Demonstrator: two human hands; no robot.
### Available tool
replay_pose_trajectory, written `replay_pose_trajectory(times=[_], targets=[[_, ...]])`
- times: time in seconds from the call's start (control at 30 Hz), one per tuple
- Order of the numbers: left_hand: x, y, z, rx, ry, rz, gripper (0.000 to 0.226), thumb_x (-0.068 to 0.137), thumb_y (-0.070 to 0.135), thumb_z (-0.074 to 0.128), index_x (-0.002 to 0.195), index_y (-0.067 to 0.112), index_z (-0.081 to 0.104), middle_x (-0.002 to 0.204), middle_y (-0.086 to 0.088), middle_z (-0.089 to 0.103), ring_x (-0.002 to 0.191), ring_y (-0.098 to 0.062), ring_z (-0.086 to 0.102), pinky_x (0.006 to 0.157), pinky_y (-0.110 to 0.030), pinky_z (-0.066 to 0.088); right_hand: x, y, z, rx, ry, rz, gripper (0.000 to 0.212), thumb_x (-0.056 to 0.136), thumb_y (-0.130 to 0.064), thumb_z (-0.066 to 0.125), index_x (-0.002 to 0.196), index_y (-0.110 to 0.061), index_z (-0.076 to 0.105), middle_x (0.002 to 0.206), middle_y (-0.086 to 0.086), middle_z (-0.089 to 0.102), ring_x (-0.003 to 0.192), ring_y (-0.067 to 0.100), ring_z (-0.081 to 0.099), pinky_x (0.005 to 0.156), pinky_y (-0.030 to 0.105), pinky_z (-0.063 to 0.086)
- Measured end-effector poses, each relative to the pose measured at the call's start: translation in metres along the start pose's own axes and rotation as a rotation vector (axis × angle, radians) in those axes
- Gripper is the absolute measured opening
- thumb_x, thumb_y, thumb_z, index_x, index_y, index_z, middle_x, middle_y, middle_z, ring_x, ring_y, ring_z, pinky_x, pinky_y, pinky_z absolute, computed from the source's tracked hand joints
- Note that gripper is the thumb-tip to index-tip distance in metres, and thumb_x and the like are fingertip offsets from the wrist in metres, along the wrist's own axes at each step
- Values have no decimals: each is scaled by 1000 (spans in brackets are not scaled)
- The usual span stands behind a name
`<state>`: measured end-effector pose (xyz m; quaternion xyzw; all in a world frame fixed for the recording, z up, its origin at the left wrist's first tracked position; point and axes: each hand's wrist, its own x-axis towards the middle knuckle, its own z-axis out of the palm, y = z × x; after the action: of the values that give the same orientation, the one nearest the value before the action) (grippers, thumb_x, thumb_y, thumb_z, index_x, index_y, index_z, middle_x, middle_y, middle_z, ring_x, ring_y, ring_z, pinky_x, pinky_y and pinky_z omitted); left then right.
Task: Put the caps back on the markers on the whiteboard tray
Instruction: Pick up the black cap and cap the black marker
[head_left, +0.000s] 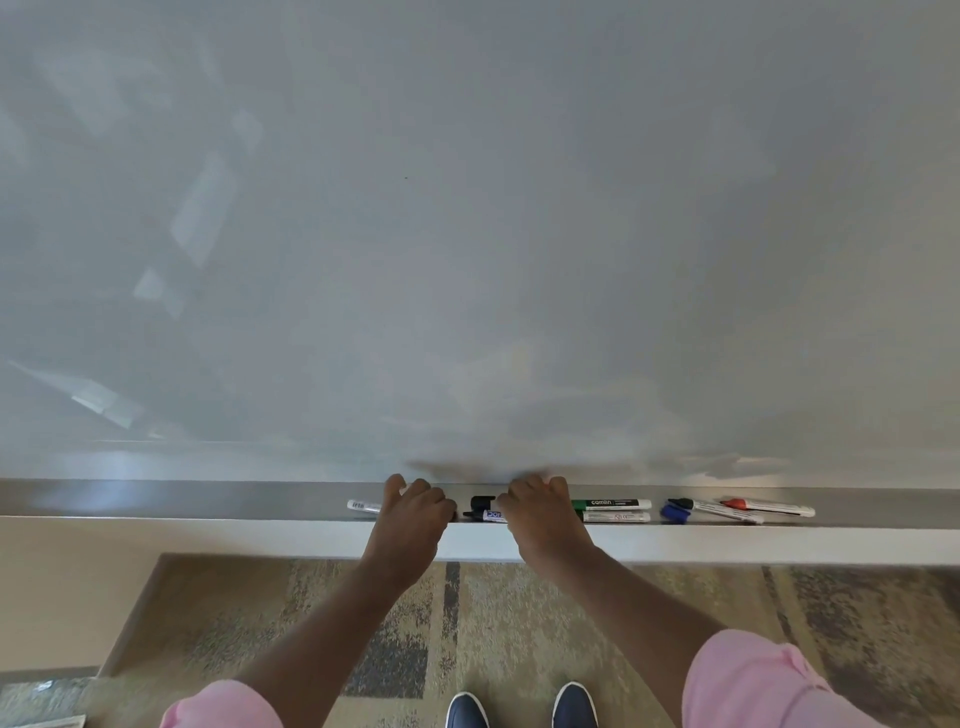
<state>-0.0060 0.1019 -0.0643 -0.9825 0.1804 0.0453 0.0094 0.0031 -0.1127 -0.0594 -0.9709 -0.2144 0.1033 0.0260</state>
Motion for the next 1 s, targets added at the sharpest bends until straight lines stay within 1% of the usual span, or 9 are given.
replay_pose_trajectory(times=[0.1, 0.17, 0.27, 0.33, 0.37, 0.47, 0.63, 0.8, 1.0], targets=[[3, 1, -3, -111, 62, -79, 21, 91, 8, 70, 88, 28, 73, 81, 10, 75, 88, -15, 67, 91, -38, 29, -3, 1, -3, 32, 19, 32, 39, 80, -8, 71, 114, -21, 60, 111, -1, 57, 113, 25, 48, 89, 44, 33], [5, 0, -8, -296, 124, -191, 23, 95, 8, 64, 94, 29, 73, 84, 10, 76, 84, -14, 68, 89, -35, 28, -7, 3, -7, 68, 61, 51, 32, 84, -10, 67, 112, -22, 59, 110, -2, 57, 110, 24, 49, 88, 42, 33], [3, 3, -26, -763, 159, -384, 26, 100, 21, 67, 123, 31, 70, 103, 13, 79, 85, -8, 72, 95, -34, 46, -19, 7, -20, 183, 162, 59, 23, 90, -16, 59, 112, -24, 59, 106, -5, 55, 101, 20, 52, 85, 39, 35], [-3, 10, -43, -1048, 192, -470, 30, 98, 26, 73, 127, 36, 71, 103, 20, 78, 91, 6, 73, 93, -30, 58, -30, 8, -32, 315, 233, 42, 22, 93, -18, 55, 113, -24, 59, 105, -6, 53, 96, 15, 51, 86, 36, 37], [-7, 14, -50, -1159, 200, -510, 27, 97, 26, 75, 122, 38, 73, 100, 21, 80, 92, 6, 75, 89, -32, 62, -36, 8, -39, 385, 260, 29, 21, 94, -18, 54, 114, -24, 59, 105, -7, 52, 93, 12, 50, 86, 34, 38], [-16, 24, -67, -1501, 220, -665, 12, 96, 26, 76, 106, 31, 77, 94, 5, 86, 90, -13, 80, 83, -47, 58, -54, 4, -61, 558, 301, -3, 20, 99, -21, 50, 117, -25, 56, 105, -10, 47, 89, 5, 47, 82, 22, 40], [-30, 36, -88, -2114, 229, -767, 9, 100, 19, 69, 106, 13, 70, 115, -16, 82, 109, -30, 80, 90, -45, 52, -79, -10, -92, 651, 372, -26, 21, 100, -26, 48, 119, -26, 57, 99, -18, 48, 89, 1, 51, 74, 9, 36], [-39, 52, -108, -2277, 283, -730, 34, 89, 24, 72, 118, 6, 73, 119, -20, 80, 112, -31, 78, 94, -44, 56, -94, -20, -107, 594, 373, -68, 29, 102, -33, 42, 128, -28, 54, 107, -16, 50, 99, 1, 49, 81, 9, 36], [-43, 62, -122, -2295, 282, -632, 33, 92, 25, 68, 118, 4, 73, 113, -19, 80, 107, -31, 79, 96, -45, 55, -96, -21, -116, 536, 368, -57, 30, 102, -34, 40, 128, -28, 54, 108, -16, 50, 100, 2, 48, 82, 11, 37]])
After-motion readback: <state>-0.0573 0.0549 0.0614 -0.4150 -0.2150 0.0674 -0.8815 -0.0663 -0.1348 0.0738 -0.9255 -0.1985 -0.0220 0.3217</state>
